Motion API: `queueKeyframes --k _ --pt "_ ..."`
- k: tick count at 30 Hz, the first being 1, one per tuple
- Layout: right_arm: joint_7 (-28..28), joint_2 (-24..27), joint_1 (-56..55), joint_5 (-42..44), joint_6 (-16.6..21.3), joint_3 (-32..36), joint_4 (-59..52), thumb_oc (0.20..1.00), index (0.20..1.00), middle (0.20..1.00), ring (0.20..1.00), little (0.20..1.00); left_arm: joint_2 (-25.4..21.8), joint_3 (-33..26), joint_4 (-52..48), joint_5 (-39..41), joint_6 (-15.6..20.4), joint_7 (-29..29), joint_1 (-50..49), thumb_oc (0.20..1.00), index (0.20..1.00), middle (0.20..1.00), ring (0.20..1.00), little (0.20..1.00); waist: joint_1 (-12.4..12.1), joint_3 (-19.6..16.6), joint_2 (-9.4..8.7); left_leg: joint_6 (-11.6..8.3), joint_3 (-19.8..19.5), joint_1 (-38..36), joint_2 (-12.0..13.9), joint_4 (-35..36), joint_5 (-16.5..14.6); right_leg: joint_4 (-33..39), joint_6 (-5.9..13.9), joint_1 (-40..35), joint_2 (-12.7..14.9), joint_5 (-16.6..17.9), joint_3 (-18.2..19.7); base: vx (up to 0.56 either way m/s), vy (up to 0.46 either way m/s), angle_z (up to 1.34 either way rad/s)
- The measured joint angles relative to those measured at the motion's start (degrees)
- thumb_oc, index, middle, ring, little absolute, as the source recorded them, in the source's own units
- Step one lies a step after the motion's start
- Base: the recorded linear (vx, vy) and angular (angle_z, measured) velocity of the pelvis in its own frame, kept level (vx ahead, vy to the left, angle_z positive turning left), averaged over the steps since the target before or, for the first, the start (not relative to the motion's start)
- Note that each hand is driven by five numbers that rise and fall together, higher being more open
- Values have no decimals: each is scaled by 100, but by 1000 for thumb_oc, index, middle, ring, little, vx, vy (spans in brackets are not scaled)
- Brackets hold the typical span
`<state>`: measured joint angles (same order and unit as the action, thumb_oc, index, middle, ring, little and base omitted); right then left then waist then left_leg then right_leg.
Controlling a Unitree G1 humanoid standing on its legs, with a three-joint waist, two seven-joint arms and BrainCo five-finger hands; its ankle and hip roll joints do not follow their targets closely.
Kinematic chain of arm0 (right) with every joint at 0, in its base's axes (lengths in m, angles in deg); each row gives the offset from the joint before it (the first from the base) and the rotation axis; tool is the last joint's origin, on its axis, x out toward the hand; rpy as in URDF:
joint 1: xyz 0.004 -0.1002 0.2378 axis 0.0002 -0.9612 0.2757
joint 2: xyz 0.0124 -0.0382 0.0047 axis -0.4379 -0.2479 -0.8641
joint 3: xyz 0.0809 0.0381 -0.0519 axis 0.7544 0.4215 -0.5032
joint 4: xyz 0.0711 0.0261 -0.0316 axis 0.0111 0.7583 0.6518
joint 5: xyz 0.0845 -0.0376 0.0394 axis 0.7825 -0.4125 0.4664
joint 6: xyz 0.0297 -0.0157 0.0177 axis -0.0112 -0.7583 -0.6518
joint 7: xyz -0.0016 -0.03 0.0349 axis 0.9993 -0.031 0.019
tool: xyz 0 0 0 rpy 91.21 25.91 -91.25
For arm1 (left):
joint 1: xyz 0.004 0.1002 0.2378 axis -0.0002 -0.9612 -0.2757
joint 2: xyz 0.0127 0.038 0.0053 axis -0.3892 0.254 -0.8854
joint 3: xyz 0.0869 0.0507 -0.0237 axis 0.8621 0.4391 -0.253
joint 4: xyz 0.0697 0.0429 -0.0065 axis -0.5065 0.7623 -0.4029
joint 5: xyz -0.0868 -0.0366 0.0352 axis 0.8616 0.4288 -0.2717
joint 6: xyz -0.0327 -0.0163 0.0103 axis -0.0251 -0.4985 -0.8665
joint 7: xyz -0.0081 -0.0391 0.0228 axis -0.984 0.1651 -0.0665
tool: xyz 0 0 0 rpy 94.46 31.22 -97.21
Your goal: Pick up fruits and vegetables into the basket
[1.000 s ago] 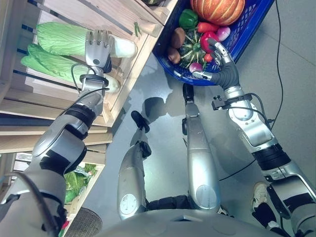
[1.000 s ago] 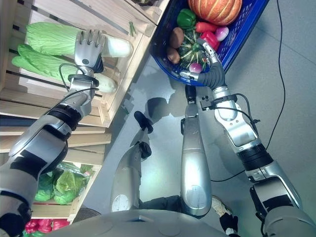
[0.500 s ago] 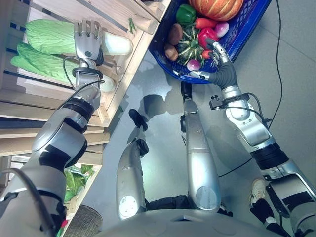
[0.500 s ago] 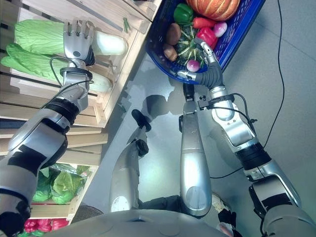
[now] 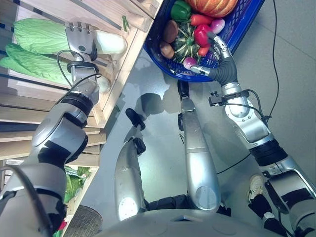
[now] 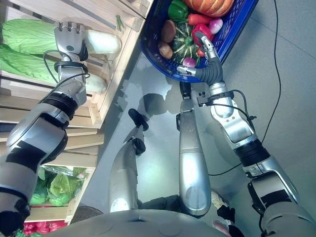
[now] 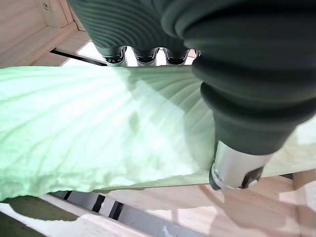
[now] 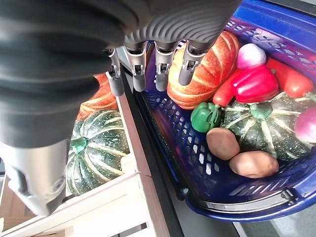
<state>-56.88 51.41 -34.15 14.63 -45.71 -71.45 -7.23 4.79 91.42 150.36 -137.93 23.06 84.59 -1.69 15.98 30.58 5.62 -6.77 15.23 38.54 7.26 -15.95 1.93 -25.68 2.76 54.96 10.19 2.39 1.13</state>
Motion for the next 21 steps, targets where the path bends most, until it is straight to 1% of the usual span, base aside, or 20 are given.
queueKeyframes --k 5,11,19,21 --pt "-6 -2 1 7 54 2 -4 1000 1000 1000 1000 1000 19 1 -3 1 1 -52 -9 200 200 200 200 200 -4 -1 -2 0 -10 0 -1 -17 -3 -8 0 -8 3 0 -2 0 0 0" --pt "-29 -3 -124 6 117 6 -45 1000 1000 1000 1000 1000 54 -22 -128 7 1 -8 -356 200 200 200 200 200 -12 1 -8 0 -28 -217 -3 -18 -21 1 -3 -249 12 2 -20 -3 12 0" --pt "-147 38 -517 -12 228 193 -310 1000 1000 1000 1000 1000 20 -288 -626 37 61 357 -1001 200 200 200 200 200 -89 3 -19 8 -111 -715 -13 38 -30 113 27 -829 45 -18 -129 -7 28 4" --pt "-191 44 -601 -11 232 251 -372 1000 1000 1000 1000 1000 -6 -296 -746 139 210 453 -1081 200 200 200 200 200 -132 8 -27 7 -151 -795 -8 45 -29 138 26 -949 48 -17 -179 -16 21 7"
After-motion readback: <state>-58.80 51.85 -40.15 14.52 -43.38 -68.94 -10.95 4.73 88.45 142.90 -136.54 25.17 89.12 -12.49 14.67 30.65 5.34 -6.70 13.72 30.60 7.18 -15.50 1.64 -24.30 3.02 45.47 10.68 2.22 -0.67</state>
